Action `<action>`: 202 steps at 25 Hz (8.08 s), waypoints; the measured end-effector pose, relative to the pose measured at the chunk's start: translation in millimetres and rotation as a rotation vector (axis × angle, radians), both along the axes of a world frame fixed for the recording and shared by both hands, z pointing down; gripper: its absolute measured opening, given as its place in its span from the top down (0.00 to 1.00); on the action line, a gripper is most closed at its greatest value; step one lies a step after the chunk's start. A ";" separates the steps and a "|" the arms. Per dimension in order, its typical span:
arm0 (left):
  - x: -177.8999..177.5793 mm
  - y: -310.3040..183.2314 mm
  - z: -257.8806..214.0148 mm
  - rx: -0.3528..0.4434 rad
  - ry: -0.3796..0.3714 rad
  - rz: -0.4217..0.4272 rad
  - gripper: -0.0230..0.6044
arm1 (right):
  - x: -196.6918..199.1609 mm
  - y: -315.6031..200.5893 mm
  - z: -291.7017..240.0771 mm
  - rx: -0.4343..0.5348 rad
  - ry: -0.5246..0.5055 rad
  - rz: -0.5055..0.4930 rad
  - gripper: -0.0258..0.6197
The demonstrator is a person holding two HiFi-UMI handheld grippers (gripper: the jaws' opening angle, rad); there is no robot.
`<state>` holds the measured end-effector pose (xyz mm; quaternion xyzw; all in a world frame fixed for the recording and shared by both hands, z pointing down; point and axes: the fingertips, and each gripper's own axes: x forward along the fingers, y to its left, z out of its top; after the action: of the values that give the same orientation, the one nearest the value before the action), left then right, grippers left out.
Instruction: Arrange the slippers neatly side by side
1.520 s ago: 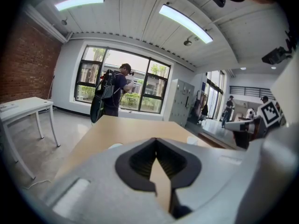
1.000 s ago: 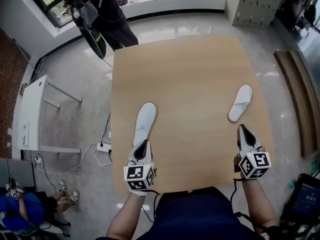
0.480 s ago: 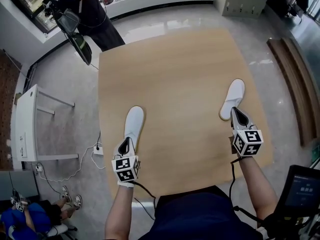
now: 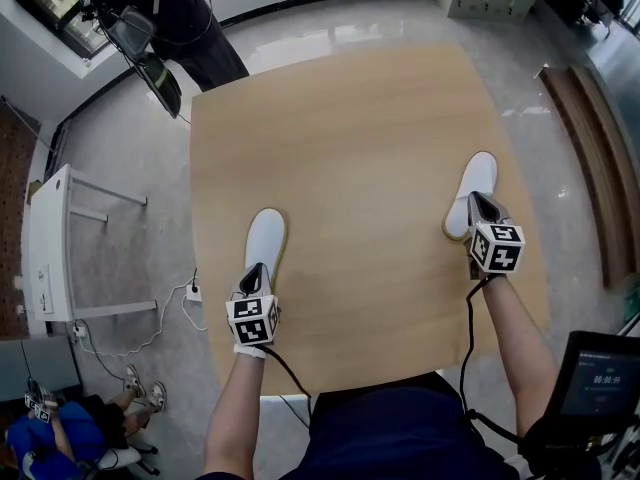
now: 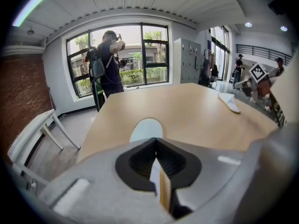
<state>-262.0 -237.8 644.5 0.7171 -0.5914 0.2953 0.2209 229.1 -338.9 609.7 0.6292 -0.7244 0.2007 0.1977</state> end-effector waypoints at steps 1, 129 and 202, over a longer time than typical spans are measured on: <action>-1.1 -0.8 2.3 -0.005 0.002 -0.003 0.96 | 3.5 -2.8 6.8 -0.012 0.011 0.005 0.94; 163.7 97.0 80.5 -0.235 -0.151 0.568 0.96 | -235.1 171.5 109.4 -0.228 0.137 -0.660 0.95; 193.5 104.0 -171.8 0.196 0.488 0.219 0.96 | -228.7 182.8 -106.9 0.023 -0.467 -0.536 0.94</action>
<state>-68.5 -133.8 472.7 0.8444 -0.4657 0.0774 0.2531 0.4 -156.2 502.8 0.3564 -0.8915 0.2720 0.0655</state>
